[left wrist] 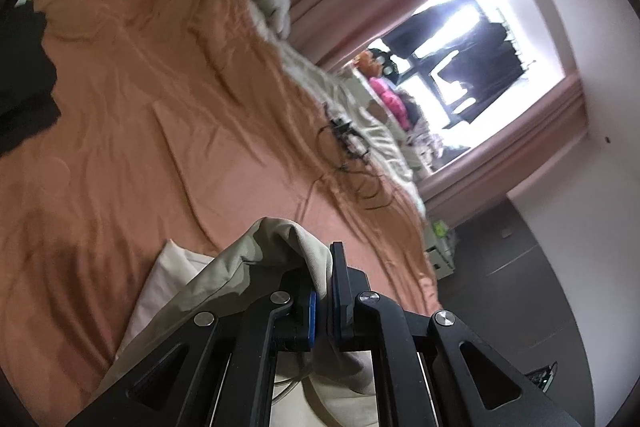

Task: Fold large clothes

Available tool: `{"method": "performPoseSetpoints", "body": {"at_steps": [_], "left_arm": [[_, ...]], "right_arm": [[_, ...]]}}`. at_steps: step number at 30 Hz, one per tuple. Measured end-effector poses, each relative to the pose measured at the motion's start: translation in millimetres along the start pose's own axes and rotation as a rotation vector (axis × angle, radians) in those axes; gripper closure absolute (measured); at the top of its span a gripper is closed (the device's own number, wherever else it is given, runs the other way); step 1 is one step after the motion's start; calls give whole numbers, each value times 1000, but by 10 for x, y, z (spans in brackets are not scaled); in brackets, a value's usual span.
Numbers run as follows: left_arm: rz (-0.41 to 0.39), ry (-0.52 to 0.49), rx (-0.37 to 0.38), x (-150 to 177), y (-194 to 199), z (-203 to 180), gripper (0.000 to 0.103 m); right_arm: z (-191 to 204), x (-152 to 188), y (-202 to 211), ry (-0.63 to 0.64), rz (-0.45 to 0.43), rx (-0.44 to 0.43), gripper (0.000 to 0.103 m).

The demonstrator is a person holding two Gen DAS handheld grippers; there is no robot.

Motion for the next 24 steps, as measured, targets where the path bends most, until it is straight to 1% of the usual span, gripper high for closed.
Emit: {"method": "performPoseSetpoints", "body": {"at_steps": [7, 10, 14, 15, 16, 17, 18, 19, 20, 21, 22, 23, 24], "left_arm": [[84, 48, -91, 139, -708, 533, 98], [107, 63, -149, 217, -973, 794, 98], [141, 82, -181, 288, -1201, 974, 97], [153, 94, -170, 293, -1252, 990, 96], [160, 115, -150, 284, -1289, 1014, 96], [166, 131, -141, 279, -1303, 1029, 91], [167, 139, -129, 271, -1310, 1036, 86], [160, 146, -109, 243, -1303, 1027, 72], [149, 149, -99, 213, -1279, 1006, 58], [123, 142, -87, 173, -1218, 965, 53], [104, 130, -87, 144, -1168, 919, 47], [78, 108, -99, 104, -1112, 874, 41], [47, 75, -117, 64, -1039, 824, 37]], "right_arm": [[-567, 192, -615, -63, 94, 89, 87], [-782, 289, -846, -90, 136, 118, 87], [-1016, 366, -1063, -101, 158, 175, 86], [-1039, 376, -1091, -105, 161, 178, 83], [-1067, 391, -1121, -117, 167, 170, 79], [-1074, 399, -1132, -139, 167, 157, 61], [-1071, 409, -1153, -161, 158, 143, 37], [-1058, 394, -1134, -168, 141, 130, 26], [-1035, 366, -1114, -161, 128, 122, 13], [-972, 334, -1065, -140, 112, 117, 10], [-936, 318, -1049, -125, 108, 120, 10], [-893, 306, -1026, -107, 107, 128, 10], [-847, 305, -1005, -90, 109, 139, 10]]}}
Point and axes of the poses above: each gripper's, at about its wrist camera, not at the fingertips, and y roughly against the way its jaws point, z to its left, x to its underside, the point moved 10 cm from there along -y, roughly the way its jaws point, and after that the axes turned 2 degrees about z, right-handed, at the moved point
